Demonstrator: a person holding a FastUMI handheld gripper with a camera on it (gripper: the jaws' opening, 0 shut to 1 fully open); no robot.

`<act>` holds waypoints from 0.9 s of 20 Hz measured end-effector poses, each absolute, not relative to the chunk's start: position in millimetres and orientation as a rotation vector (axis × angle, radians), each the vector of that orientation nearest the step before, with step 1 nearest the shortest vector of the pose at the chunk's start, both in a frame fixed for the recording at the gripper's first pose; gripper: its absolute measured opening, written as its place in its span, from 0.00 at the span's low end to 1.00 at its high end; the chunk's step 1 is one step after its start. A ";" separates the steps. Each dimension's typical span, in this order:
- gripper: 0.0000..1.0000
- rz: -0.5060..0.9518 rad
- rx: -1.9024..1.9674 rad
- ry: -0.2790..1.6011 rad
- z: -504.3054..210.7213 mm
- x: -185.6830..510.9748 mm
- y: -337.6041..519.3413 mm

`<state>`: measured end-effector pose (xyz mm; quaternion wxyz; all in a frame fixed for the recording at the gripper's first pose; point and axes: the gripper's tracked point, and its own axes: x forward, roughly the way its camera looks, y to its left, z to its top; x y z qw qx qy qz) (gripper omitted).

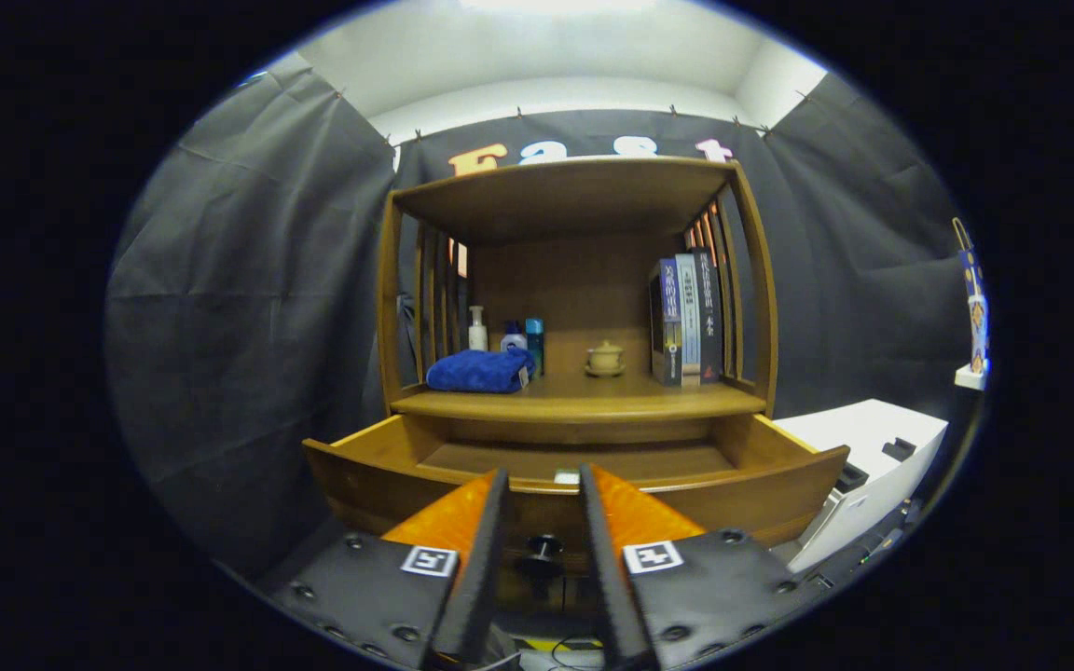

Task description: Pull open the drawer, take out the items inside it, and place them on the countertop above the cabinet.

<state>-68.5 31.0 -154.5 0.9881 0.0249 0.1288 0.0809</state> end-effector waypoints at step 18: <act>0.99 0.139 0.084 0.727 -171.8 108.9 27.2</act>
